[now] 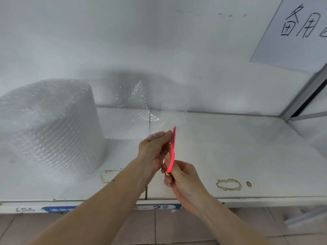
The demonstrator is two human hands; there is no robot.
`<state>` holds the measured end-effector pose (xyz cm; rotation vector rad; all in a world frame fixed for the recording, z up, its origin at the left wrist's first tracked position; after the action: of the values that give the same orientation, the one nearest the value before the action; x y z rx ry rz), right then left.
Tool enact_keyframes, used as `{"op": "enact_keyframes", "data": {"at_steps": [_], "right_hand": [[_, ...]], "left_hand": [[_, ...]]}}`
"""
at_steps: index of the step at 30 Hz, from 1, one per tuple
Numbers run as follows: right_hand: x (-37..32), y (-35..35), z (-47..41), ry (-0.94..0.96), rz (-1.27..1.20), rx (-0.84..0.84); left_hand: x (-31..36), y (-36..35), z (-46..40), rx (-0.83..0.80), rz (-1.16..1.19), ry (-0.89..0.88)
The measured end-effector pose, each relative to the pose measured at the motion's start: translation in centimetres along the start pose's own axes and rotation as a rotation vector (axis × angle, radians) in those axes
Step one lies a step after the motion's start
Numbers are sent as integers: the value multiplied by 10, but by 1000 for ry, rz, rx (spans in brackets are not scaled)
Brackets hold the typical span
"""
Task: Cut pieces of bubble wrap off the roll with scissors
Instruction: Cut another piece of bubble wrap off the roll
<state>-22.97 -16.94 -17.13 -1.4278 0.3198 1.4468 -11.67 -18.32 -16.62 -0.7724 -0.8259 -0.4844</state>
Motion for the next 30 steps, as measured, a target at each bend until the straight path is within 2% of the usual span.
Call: {"op": "enact_keyframes", "data": {"at_steps": [10,20,25,30], "right_hand": [[-7,1,-3,-2,-32,5],[-6,3,-4,11,-31,16],[-4,3,-2,1,-11,5],[-10,4,-4,26,-22,-1]], "left_hand": [[-4,0,2,-61,-82,44],[-2,-5,0,-74,29,98],[-1,-4,0,15,-32,49],[-6,-3,-1,-7,-71,86]]}}
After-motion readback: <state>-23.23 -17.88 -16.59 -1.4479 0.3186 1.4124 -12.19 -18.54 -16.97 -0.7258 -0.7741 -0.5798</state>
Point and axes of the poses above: each hand's wrist, its own z-axis away from the middle knuckle, its own y-axis out of the back of the hand, x = y × z, the point moved 4 cm from there along -z, towards the middle knuckle, and after that the axes turned 14 degrees about -z, right-handed, at the moved point
